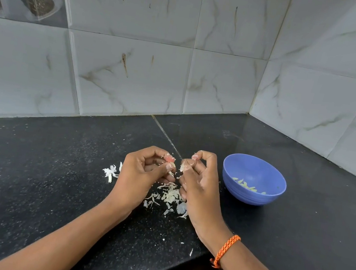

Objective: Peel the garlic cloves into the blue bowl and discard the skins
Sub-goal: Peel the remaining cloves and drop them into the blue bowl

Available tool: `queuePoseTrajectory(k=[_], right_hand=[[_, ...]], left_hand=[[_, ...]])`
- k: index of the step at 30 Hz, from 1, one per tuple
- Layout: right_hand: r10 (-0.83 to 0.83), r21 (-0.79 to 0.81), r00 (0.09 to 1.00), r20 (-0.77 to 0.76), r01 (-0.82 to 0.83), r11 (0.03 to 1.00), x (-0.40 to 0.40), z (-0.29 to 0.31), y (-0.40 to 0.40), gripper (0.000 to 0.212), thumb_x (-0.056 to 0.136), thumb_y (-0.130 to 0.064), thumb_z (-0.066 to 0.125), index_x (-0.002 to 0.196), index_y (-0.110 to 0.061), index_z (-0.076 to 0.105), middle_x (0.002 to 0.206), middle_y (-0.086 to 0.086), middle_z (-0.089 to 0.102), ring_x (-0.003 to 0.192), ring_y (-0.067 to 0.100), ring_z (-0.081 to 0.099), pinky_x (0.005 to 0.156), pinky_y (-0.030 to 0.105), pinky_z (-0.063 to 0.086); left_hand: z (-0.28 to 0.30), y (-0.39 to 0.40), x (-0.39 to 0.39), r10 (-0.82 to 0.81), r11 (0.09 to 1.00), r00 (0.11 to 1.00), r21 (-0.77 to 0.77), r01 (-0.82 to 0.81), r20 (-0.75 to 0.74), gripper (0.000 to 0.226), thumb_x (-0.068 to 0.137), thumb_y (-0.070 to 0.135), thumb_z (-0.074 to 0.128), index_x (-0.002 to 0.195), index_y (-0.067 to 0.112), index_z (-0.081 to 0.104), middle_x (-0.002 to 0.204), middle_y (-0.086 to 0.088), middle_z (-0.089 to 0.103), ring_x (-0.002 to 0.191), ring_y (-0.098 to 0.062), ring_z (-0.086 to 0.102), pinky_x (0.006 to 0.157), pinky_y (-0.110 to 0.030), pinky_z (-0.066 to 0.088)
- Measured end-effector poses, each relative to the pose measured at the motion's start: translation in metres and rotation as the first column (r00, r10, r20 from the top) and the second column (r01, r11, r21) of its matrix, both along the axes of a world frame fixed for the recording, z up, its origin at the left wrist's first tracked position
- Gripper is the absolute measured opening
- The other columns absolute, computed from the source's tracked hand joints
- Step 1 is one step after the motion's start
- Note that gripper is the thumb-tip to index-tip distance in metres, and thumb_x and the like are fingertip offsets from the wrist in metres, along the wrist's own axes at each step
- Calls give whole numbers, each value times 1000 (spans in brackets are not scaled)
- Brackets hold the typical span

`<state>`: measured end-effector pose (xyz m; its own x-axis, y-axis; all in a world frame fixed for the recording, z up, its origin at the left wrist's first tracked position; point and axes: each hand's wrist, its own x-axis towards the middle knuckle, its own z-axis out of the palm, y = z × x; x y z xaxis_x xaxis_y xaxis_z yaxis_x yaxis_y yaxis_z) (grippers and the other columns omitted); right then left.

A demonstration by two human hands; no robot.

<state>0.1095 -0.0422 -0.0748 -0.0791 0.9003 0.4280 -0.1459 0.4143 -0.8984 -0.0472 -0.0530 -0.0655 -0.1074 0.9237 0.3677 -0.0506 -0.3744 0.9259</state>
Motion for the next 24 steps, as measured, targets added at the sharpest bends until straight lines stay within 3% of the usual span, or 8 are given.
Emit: queuePoseTrajectory(k=[2,6,10,15,19,24], right_hand=[[-47,51,995,93,43,998,2,-1,1,19,109,-8,50,114,-25,49,91,-4,59,69,14,44,58,31,39],[-130,116,963,237,105,988,6,-3,2,22,111,-5,42,119,-22,51,90,5,66,68,18,52,60,42,46],[-135,103,950,282,110,989,8,-2,2,23,105,-10,56,121,-27,52,89,-2,66,76,14,58,69,40,52],[-100,79,963,251,83,993,7,3,1,43,92,0,72,121,-26,54,92,0,63,86,14,63,75,27,55],[-74,84,967,243,55,995,8,3,4,52,89,8,71,125,-26,55,99,-4,61,92,17,67,83,35,60],[-87,137,960,266,51,989,10,8,1,52,93,11,68,128,-26,56,111,-1,61,97,19,74,87,30,61]], left_hand=[[0,1,-1,21,1000,1000,6,-20,-22,11,97,3,77,107,6,76,94,-14,77,77,-33,77,81,-49,67],[0,0,-3,56,998,997,2,-56,-44,10,97,4,77,106,8,77,96,-12,76,74,-27,74,78,-50,67],[-2,2,-7,72,997,996,-12,-72,-51,8,98,7,77,105,10,78,99,-17,75,74,-28,73,77,-50,65],[-3,4,-9,71,997,997,-27,-72,-42,8,97,6,78,104,10,79,98,-17,76,73,-26,73,74,-44,65],[-1,4,-10,47,998,999,-34,-47,-4,10,96,5,78,106,6,77,97,-19,77,77,-30,76,76,-48,63],[2,2,-9,18,999,1000,-33,-18,12,10,94,4,80,104,4,78,94,-17,79,79,-32,77,80,-51,63]])
